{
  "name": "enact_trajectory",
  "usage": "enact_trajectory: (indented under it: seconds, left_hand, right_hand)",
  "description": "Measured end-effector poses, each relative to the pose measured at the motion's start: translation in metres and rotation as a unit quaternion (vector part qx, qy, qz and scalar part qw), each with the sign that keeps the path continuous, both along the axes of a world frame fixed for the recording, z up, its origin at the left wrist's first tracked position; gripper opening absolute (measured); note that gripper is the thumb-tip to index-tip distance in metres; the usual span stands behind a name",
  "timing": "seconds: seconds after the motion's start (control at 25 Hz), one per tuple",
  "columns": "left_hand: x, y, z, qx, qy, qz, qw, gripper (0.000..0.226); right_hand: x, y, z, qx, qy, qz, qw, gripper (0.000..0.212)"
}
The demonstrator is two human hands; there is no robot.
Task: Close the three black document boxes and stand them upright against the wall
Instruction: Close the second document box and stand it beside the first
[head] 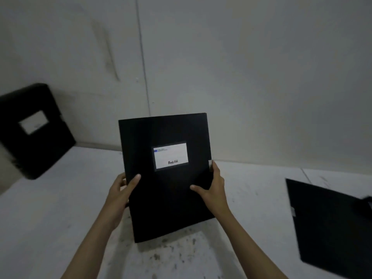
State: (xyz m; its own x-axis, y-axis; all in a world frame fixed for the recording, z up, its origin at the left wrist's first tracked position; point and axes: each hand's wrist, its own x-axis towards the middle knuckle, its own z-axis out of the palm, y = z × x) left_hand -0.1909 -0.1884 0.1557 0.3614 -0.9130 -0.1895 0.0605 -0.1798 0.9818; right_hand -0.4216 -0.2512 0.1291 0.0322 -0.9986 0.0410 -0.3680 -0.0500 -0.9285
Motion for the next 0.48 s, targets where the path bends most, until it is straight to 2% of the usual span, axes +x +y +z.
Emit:
enact_trajectory:
  seconds: [0.08, 0.16, 0.28, 0.48]
  left_hand:
    - [0.038, 0.005, 0.02, -0.049, -0.005, 0.041, 0.998, 0.046]
    - [0.078, 0.011, 0.038, -0.093, -0.02, 0.08, 0.992, 0.053]
    - [0.137, 0.024, 0.053, -0.119, -0.056, 0.164, 0.978, 0.057]
    - [0.218, 0.045, 0.052, -0.151, -0.081, 0.243, 0.955, 0.041]
  right_hand:
    - [0.042, -0.011, 0.012, -0.029, 0.004, 0.049, 0.998, 0.085]
    - [0.089, -0.018, 0.021, -0.05, 0.01, 0.086, 0.995, 0.074]
    - [0.166, -0.021, 0.037, -0.06, -0.001, 0.128, 0.99, 0.06]
    - [0.288, -0.017, 0.057, -0.013, -0.07, 0.186, 0.98, 0.062]
